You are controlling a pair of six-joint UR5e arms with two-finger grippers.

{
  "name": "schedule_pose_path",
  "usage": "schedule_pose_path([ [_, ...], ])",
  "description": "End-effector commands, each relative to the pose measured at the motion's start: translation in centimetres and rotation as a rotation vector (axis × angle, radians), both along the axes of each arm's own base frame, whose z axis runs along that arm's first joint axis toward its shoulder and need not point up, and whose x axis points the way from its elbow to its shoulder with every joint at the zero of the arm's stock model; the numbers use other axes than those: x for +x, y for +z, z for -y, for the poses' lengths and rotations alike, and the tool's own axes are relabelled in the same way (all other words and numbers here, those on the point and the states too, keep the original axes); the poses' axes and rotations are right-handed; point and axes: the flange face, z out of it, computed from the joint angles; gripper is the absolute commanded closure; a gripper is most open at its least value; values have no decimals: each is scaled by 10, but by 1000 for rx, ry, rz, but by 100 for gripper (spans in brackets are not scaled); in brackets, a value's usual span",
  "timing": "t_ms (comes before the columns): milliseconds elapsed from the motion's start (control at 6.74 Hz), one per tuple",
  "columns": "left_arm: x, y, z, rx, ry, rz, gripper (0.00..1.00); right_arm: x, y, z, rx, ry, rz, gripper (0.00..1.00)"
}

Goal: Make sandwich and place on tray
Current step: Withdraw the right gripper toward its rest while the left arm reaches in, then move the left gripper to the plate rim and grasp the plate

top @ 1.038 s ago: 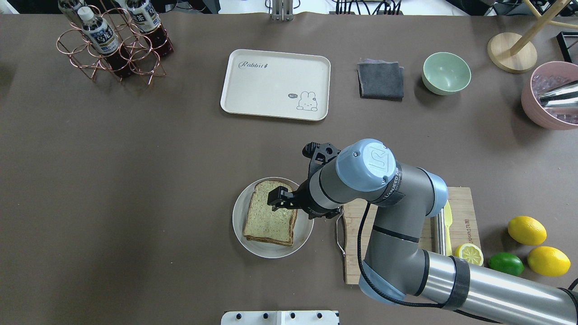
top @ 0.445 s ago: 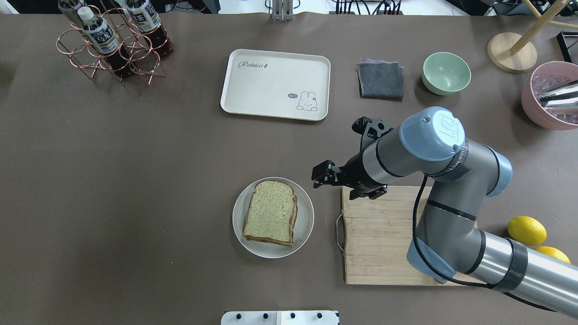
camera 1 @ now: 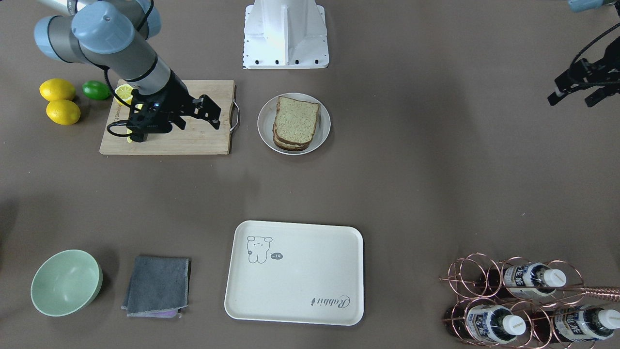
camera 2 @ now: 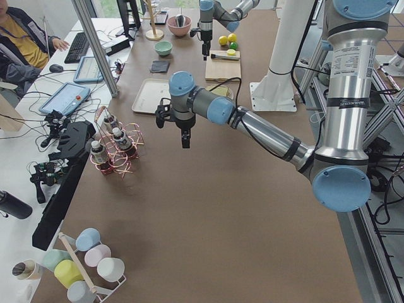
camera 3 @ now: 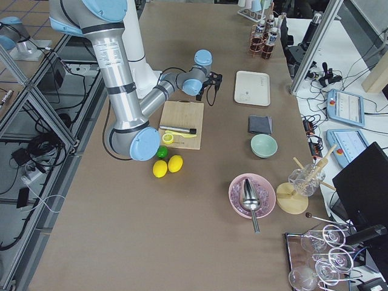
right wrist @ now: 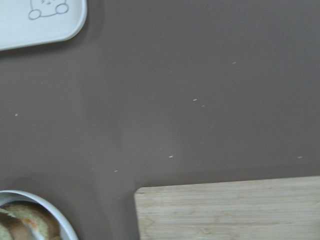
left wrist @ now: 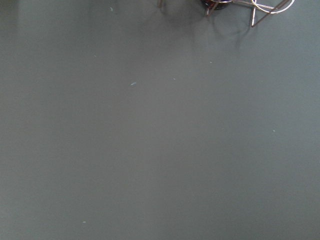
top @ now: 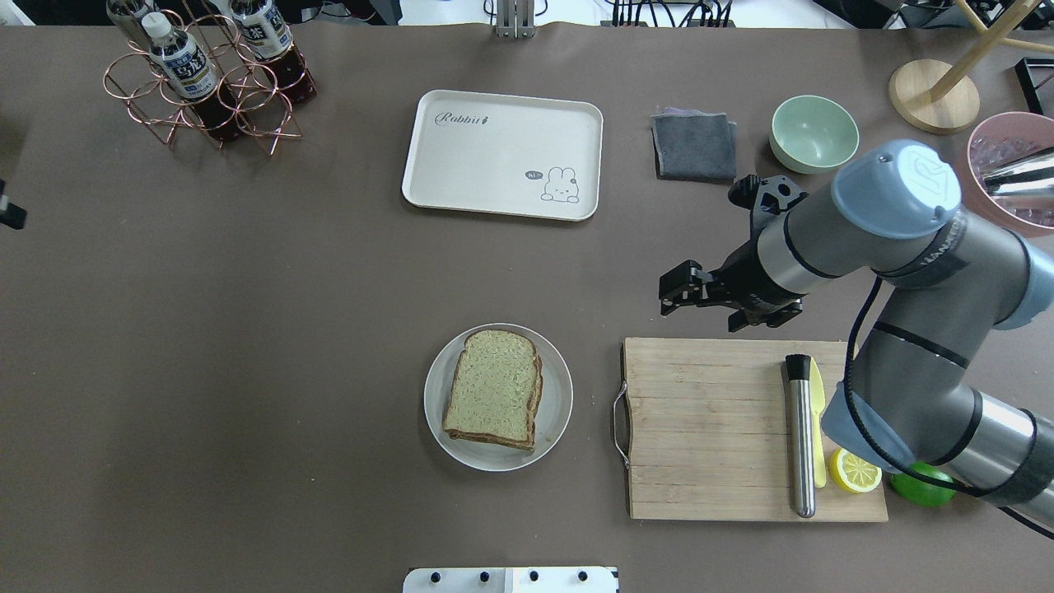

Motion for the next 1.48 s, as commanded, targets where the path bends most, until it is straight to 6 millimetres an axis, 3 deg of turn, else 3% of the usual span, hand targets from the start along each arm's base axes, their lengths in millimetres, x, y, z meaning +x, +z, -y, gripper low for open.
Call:
schedule_pose_path([
  [0, 65, -41, 1, -1, 65, -30, 5, 64, 57, 18, 61, -62, -59, 0],
  [148, 100, -62, -1, 24, 68, -1, 5, 101, 87, 26, 86, -90, -72, 0],
  [297, 165, -84, -14, 45, 67, 57, 4, 147, 121, 30, 105, -101, -101, 0],
  [445, 206, -104, -30, 37, 79, 53, 3, 186, 145, 31, 109, -109, -127, 0],
  [593, 233, -126, -43, 43, 109, 27, 3, 224, 178, 23, 141, -137, -156, 0],
  [742, 264, -125, -60, 41, 167, 27, 3, 262, 205, 15, 165, -146, -181, 0],
  [890, 305, -131, -63, 99, 154, 54, 3, 286, 219, 11, 175, -165, -202, 0],
  [1038, 343, -126, -68, 145, 151, 25, 5, 300, 232, 3, 170, -173, -212, 0],
  [1335, 383, -100, -64, 193, 173, -38, 11, 320, 248, -9, 176, -177, -223, 0],
])
